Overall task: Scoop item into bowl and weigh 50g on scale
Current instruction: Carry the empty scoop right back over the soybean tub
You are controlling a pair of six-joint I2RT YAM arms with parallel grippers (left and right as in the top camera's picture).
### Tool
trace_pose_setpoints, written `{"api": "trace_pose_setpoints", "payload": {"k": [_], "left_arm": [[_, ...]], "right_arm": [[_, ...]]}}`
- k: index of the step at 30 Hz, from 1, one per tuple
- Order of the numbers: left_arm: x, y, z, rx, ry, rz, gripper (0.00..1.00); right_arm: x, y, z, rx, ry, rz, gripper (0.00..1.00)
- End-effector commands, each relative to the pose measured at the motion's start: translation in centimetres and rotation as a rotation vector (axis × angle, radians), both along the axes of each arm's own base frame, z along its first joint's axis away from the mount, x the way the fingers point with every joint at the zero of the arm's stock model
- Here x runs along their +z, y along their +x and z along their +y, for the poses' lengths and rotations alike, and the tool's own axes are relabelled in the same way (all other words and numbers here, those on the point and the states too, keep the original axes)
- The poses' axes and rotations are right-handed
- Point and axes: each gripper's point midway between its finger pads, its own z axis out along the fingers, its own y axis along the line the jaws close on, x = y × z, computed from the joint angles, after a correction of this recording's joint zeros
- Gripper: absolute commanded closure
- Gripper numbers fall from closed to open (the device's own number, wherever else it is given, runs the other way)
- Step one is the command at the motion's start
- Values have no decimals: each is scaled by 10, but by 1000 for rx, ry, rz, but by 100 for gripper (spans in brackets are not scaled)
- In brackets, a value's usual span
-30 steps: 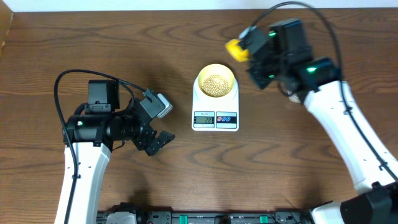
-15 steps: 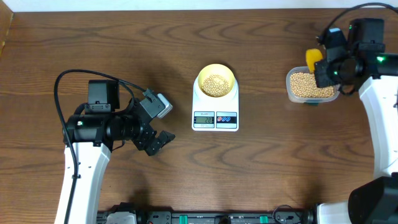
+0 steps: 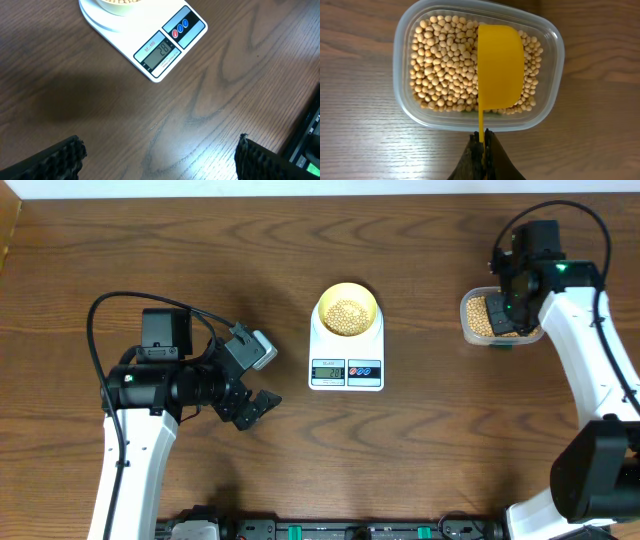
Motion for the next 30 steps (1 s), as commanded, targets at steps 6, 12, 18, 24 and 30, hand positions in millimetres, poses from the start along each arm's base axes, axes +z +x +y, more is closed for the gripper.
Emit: {"api": "trace_pose_setpoints", "payload": {"k": [6, 12, 18, 24, 30], "left_arm": [[8, 4, -1, -15, -10, -26, 2], [8, 4, -1, -15, -10, -26, 2], [8, 4, -1, -15, -10, -26, 2], [8, 4, -1, -15, -10, -26, 2], [8, 4, -1, -15, -10, -26, 2]], "right_arm": [[-13, 4, -13, -46, -179, 25, 99], [-16, 11, -23, -66, -314, 19, 99], [-14, 15, -20, -59, -335, -1, 99], [-15, 14, -20, -51, -338, 7, 99], [-29, 7, -21, -39, -342, 50, 99]]}}
